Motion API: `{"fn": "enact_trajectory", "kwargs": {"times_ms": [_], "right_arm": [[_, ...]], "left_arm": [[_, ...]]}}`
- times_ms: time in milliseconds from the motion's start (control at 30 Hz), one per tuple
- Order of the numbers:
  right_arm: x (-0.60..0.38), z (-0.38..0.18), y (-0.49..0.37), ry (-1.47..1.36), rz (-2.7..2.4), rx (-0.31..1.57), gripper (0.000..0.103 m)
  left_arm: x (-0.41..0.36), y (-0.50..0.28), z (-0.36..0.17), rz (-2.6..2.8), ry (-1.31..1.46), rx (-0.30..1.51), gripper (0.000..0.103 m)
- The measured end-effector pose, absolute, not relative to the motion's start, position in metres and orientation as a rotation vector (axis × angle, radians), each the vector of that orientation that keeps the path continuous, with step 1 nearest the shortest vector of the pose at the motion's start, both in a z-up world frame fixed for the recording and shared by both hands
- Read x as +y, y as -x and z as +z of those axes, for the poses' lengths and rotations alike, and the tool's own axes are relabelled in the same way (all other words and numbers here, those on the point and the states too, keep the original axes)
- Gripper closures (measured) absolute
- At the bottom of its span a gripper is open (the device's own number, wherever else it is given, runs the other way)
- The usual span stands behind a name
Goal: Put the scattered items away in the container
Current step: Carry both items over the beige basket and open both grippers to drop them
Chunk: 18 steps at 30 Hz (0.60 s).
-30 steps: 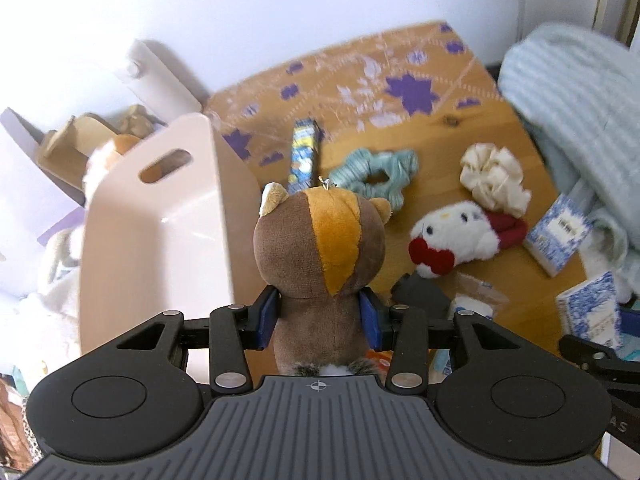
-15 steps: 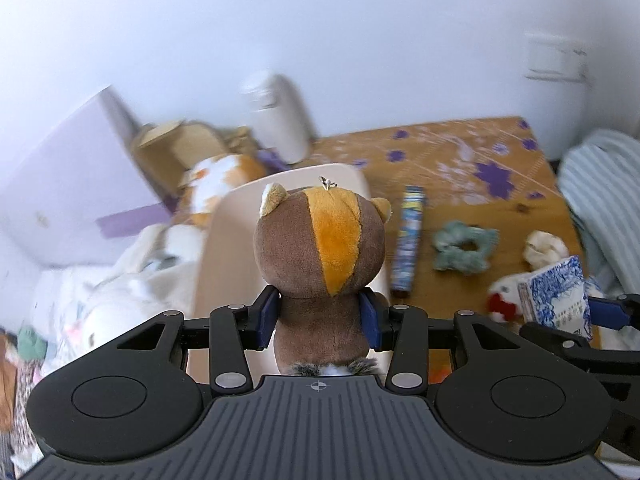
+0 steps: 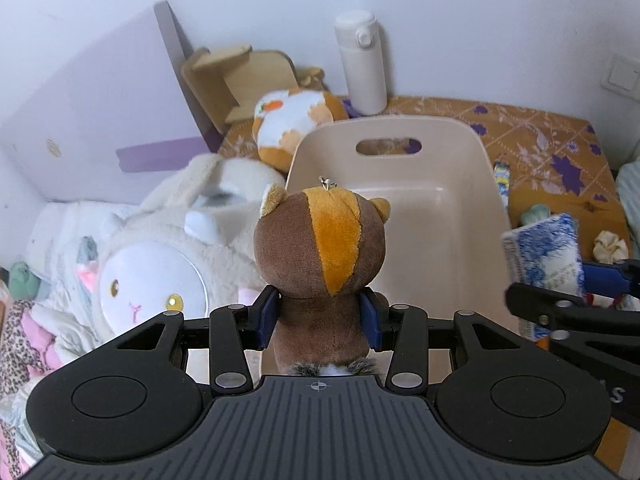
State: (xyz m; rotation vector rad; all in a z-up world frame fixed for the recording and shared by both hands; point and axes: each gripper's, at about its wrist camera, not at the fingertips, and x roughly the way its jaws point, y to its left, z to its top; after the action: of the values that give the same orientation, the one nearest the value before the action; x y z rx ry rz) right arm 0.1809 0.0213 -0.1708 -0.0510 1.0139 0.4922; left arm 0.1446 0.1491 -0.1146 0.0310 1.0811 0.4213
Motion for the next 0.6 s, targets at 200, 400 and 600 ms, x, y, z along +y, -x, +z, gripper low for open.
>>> {"fn": "enact_trajectory", "kwargs": {"times_ms": [200,400,600], "right_arm": [[0.054,-0.194,-0.180,0.079,0.443,1.087,0.062],[0.072,-0.214,-0.178,0.083,0.367,1.143,0.062],[0.078,-0.229,-0.177,0.049,0.308,1.183,0.054]], "left_arm": [[0.167,-0.150,-0.141,0.331,-0.018,1.137,0.059],[0.182,-0.154,-0.164,0.269,-0.037,1.175,0.059],[0.188,-0.157,-0.173,0.216,-0.073,1.191,0.063]]}}
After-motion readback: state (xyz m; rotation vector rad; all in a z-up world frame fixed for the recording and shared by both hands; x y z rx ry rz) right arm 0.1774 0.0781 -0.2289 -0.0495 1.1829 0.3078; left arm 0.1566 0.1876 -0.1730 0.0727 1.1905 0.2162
